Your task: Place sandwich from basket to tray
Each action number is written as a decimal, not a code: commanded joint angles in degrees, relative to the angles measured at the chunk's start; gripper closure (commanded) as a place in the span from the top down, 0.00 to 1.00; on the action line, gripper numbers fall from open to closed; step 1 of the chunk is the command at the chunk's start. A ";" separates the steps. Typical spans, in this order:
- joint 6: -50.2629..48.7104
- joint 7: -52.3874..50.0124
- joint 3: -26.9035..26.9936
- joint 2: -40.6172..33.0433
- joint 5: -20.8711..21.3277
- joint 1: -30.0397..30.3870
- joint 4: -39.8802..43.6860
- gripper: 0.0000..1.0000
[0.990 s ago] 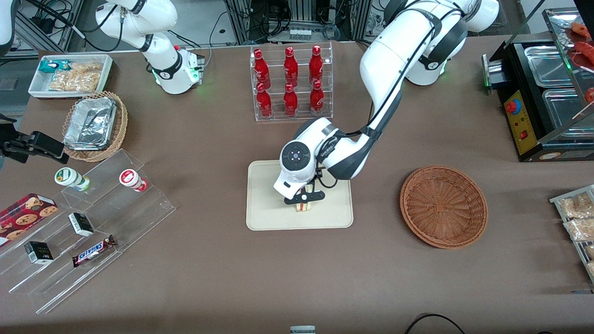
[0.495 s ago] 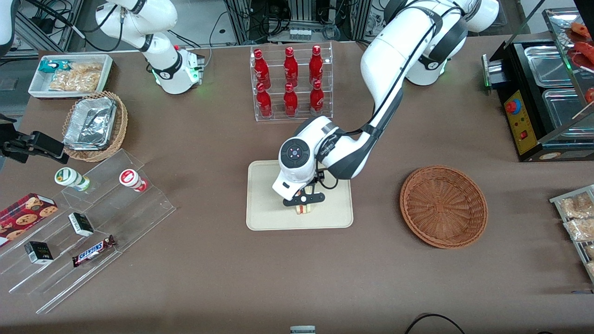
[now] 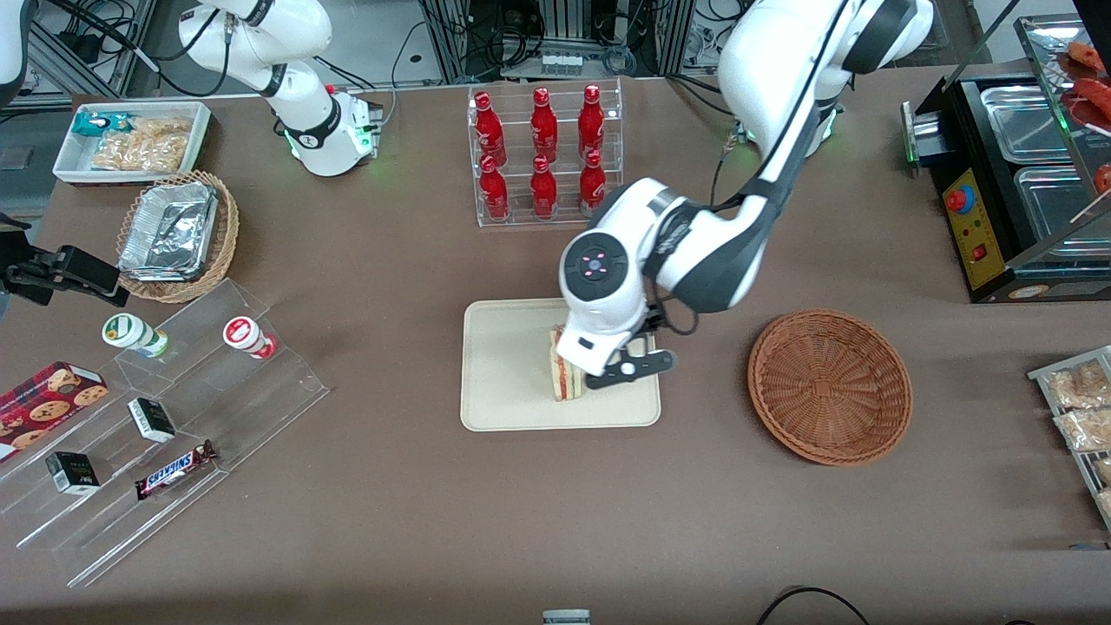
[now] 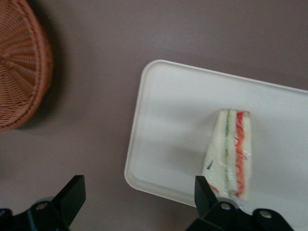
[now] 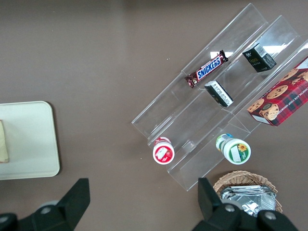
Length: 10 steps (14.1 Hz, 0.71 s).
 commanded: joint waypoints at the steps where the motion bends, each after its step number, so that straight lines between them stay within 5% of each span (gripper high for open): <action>1: -3.83 1.86 -0.03 -3.42 -0.33 6.33 -2.40 1.00; 10: -5.26 29.97 0.06 -25.73 -4.46 21.11 -25.05 1.00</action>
